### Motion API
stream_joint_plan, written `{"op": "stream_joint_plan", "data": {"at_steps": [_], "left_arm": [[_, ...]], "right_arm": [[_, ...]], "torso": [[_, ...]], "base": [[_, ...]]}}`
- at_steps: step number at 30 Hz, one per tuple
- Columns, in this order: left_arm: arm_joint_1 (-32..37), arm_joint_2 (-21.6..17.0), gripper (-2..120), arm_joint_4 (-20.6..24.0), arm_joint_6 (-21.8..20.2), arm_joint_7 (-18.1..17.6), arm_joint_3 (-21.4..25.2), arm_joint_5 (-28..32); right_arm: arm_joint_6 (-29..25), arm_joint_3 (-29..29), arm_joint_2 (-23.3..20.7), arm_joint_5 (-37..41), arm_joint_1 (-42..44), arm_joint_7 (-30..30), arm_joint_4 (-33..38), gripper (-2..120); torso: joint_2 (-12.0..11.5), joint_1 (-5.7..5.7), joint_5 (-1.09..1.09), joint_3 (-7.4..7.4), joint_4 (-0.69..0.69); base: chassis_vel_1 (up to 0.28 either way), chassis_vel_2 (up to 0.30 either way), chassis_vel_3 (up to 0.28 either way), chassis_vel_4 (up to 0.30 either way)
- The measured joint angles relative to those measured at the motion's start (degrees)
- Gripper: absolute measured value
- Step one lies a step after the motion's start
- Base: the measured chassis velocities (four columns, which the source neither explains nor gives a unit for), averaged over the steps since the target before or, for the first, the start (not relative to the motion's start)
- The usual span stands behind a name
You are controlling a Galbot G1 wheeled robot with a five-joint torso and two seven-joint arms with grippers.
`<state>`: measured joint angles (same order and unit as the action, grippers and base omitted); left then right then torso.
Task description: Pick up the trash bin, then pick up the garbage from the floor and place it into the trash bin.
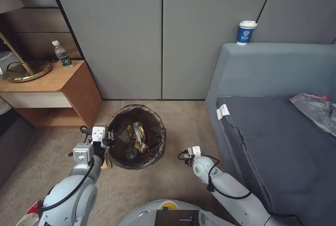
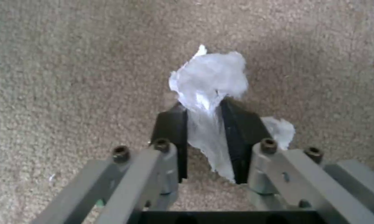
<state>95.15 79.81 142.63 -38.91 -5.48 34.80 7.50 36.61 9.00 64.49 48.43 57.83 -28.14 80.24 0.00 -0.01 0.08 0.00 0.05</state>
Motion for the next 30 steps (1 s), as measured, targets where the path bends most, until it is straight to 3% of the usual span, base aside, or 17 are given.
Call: {"op": "stream_joint_plan", "data": {"at_steps": [5,17,23,30], "left_arm": [[0.0,0.2,2,0.2,0.0,0.0,-0.2,-0.2],[0.7,0.3,2,0.6,0.0,0.0,0.0,-0.3],[0.9,0.2,2,0.6,0.0,-0.1,0.3,-0.3],[0.9,0.3,2,0.6,-0.1,-0.1,0.2,-0.2]], "right_arm": [[0.0,0.0,-0.8,-0.1,0.3,-0.2,0.5,0],[-1.0,-2.4,-2.0,-2.2,2.7,-0.6,3.4,0],[-3.9,-9.6,-4.0,-9.6,7.7,2.0,15.3,0],[-4.3,-13.6,-5.8,-8.8,8.7,1.3,28.6,0]], "torso": [[0.0,0.01,-0.04,0.01,-0.04],[0.0,0.01,-0.08,0.01,-0.06],[0.0,0.01,-0.09,0.00,-0.08],[0.0,0.01,-0.07,0.00,-0.05]], "base": [[0.000,0.000,0.000,0.000],[0.000,0.000,0.000,0.000],[0.000,0.000,0.000,0.000],[0.000,0.000,0.000,0.000]]}}
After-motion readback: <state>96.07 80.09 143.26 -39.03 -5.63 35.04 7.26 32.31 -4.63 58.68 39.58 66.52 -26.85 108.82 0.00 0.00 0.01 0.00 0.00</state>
